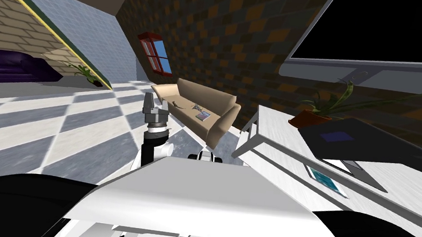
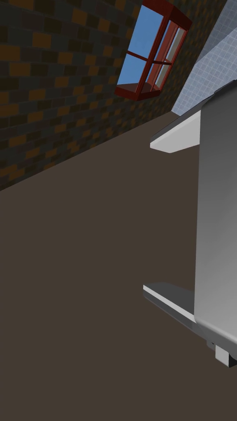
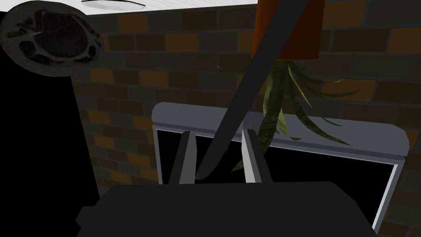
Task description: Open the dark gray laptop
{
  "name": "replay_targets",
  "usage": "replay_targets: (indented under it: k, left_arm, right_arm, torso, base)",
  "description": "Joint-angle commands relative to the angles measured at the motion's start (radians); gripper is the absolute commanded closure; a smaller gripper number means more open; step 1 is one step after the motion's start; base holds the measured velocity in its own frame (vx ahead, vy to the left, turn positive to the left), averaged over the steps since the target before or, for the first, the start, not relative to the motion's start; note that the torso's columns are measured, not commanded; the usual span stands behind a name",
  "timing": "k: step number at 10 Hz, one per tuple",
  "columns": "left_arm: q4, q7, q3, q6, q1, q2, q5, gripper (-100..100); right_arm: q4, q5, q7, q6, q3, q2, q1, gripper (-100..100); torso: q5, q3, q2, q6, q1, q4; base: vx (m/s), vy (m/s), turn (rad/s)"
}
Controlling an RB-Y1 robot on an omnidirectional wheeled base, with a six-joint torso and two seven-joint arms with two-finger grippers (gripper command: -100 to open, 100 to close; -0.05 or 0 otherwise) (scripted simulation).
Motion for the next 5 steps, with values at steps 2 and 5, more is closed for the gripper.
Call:
replay_targets:
  k: [2, 5]
  left_arm:
    - [0.0, 0.0, 0.0, 0.0, 0.0, 0.0, 0.0, 0]
    - [0.0, 0.0, 0.0, 0.0, 0.0, 0.0, 0.0, 0]
  right_arm:
    - [-0.017, -0.039, -0.082, -0.051, 0.028, 0.044, 0.004, 100]
    - [-0.029, -0.068, -0.144, -0.09, 0.049, 0.077, 0.006, 100]
  torso:
    - [-0.004, 0.001, 0.0, -0.001, -0.006, 0.0]
    - [-0.009, 0.001, -0.002, 0.0, -0.007, -0.002]
  base:
    - [-0.024, -0.102, 0.007]
    - [-0.02, -0.074, 0.006]
